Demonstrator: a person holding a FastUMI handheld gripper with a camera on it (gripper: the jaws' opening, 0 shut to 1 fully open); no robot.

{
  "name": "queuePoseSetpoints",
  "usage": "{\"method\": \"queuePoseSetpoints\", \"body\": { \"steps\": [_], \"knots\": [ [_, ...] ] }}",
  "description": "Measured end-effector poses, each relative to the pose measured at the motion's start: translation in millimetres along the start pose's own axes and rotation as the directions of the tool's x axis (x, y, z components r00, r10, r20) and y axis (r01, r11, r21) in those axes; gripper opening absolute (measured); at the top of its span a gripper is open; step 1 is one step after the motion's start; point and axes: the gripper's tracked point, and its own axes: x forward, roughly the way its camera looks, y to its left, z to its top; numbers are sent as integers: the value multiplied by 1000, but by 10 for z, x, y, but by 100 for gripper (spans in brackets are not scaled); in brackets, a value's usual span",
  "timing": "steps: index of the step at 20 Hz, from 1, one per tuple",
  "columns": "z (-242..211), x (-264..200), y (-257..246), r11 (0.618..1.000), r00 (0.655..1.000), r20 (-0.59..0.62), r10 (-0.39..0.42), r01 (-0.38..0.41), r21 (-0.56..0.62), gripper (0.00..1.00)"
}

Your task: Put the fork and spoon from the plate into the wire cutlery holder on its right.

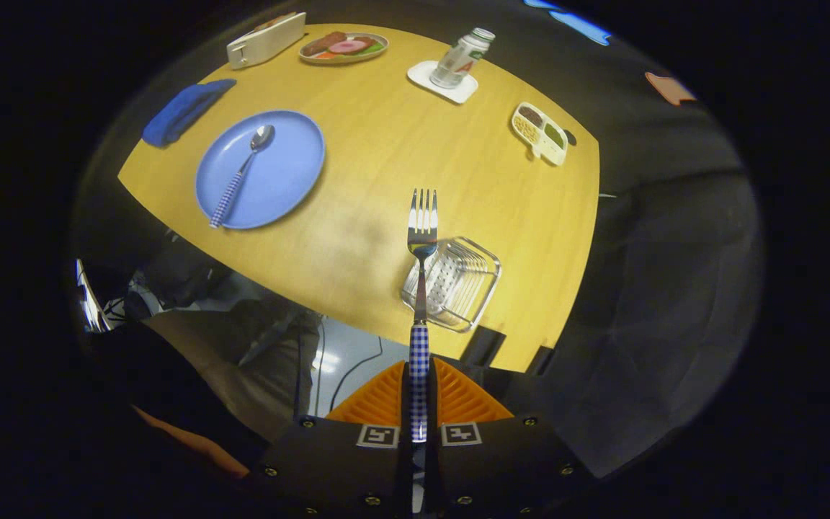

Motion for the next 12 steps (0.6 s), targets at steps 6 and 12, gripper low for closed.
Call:
{"method": "queuePoseSetpoints", "body": {
  "steps": [6, 12],
  "knots": [
    [-238, 221, -267, 997, 981, -192, 19, -33, -69, 7],
    [-156, 488, -354, 988, 949, -317, 7, -56, -146, 7]
  ]
}}
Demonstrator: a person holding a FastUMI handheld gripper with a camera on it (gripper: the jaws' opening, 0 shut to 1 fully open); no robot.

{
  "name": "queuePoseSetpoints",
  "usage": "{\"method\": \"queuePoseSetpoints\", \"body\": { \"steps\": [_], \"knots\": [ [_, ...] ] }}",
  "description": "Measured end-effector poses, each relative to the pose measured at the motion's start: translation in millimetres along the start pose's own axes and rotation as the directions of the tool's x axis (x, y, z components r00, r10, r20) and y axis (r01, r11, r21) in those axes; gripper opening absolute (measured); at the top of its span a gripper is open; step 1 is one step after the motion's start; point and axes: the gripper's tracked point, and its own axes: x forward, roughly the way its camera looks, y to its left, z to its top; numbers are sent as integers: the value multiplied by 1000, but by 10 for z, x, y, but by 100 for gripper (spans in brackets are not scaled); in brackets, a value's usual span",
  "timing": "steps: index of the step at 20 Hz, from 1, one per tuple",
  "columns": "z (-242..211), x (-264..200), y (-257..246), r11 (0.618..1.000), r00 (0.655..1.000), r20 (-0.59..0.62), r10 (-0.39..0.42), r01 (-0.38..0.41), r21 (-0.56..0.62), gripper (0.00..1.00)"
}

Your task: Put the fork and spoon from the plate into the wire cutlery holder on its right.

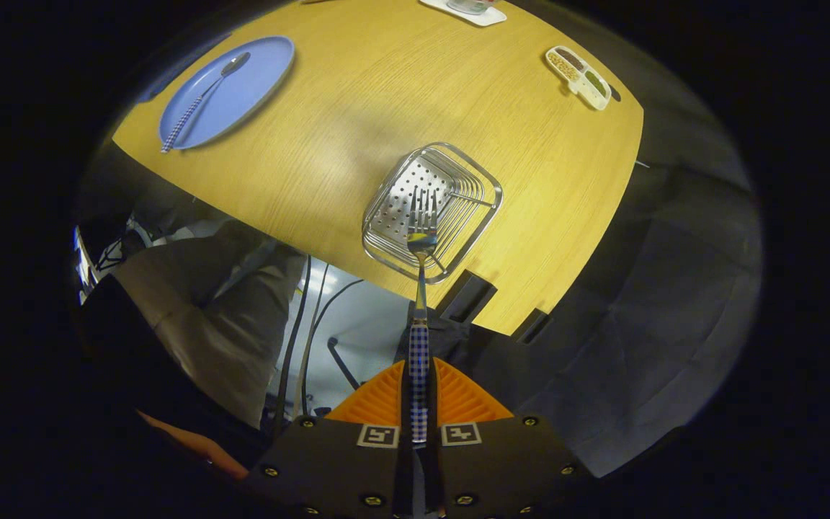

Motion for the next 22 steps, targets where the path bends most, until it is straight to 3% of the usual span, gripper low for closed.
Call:
{"method": "queuePoseSetpoints", "body": {
  "steps": [13, 17, 19, 22],
  "knots": [
    [426, 117, -226, 988, 987, -156, -35, 10, -153, 7],
    [505, 97, -222, 989, 991, -133, -24, 4, -150, 17],
    [518, 119, -239, 990, 993, -118, -21, 4, -142, 34],
    [534, 46, -261, 993, 995, -94, -13, 2, -121, 38]
  ]
}}
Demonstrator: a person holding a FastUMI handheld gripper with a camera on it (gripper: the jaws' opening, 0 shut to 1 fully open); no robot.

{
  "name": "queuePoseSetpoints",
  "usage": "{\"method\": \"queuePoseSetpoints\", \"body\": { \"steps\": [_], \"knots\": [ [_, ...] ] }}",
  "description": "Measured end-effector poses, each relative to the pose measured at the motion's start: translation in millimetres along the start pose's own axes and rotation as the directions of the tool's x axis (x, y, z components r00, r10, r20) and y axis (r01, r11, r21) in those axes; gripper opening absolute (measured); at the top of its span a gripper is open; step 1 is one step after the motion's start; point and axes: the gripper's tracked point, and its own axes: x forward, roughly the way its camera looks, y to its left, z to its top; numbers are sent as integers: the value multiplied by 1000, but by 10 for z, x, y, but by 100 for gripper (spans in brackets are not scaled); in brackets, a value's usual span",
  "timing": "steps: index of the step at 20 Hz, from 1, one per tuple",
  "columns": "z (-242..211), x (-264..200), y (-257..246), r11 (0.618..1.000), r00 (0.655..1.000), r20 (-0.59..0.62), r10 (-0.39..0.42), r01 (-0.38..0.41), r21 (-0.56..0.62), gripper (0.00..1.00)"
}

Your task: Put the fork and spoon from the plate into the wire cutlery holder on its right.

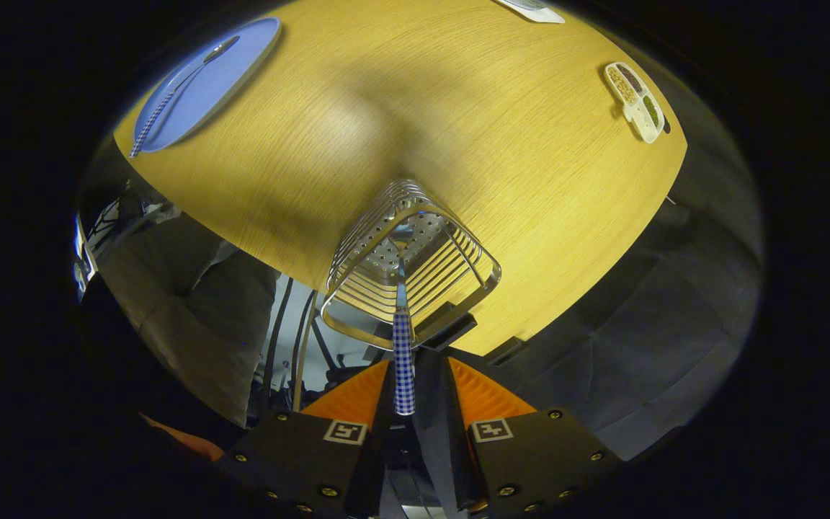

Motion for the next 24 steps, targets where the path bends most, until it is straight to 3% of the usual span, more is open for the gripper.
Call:
{"method": "queuePoseSetpoints", "body": {
  "steps": [5, 7, 8, 9, 11, 12, 17, 21, 24],
  "knots": [
    [-48, -320, 74, 996, 988, 152, -3, -11, 90, 51],
    [-49, -492, 194, 990, 969, 247, -18, -17, 137, 63],
    [-58, -536, 268, 986, 959, 282, -25, -23, 163, 74],
    [-74, -568, 357, 981, 949, 312, -38, -24, 191, 76],
    [-89, -611, 548, 970, 935, 351, -42, -47, 239, 95],
    [-112, -616, 685, 964, 931, 363, -33, -66, 256, 97],
    [5, -757, 1268, 953, 884, 466, -28, -117, 279, 95],
    [317, -1046, 1505, 961, 806, 587, -74, -100, 259, 95],
    [447, -1158, 1731, 969, 775, 628, -72, -94, 227, 95]
  ]
}}
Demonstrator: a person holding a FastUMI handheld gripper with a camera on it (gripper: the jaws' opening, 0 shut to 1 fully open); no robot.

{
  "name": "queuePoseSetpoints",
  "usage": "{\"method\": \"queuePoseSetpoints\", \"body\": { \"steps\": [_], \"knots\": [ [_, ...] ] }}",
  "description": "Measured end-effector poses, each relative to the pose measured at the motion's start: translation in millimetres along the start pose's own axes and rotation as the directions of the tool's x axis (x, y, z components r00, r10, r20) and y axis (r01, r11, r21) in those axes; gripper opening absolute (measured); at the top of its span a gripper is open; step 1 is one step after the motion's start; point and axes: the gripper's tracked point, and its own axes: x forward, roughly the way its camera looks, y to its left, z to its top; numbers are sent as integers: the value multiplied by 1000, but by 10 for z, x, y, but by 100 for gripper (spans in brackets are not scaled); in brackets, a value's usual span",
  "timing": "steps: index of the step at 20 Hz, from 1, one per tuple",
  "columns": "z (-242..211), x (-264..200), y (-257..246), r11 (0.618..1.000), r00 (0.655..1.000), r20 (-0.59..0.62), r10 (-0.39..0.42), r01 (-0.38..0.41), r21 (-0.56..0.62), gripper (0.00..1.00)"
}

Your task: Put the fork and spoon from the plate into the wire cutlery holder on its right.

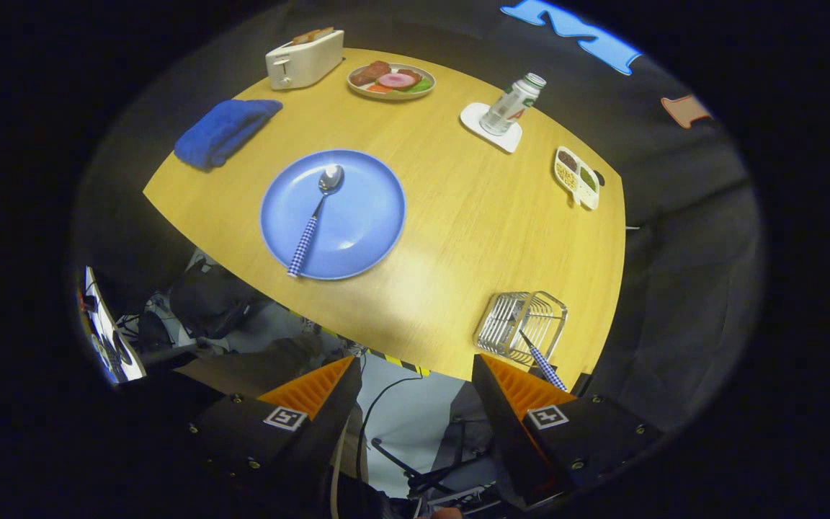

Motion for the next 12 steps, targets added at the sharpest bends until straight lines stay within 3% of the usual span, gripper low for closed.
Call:
{"method": "queuePoseSetpoints", "body": {
  "steps": [5, 12],
  "knots": [
    [319, -8, 233, 1000, 989, 147, 17, -15, -9, 95],
    [508, 142, 731, 995, 984, 148, 100, -98, -20, 95]
  ]
}}
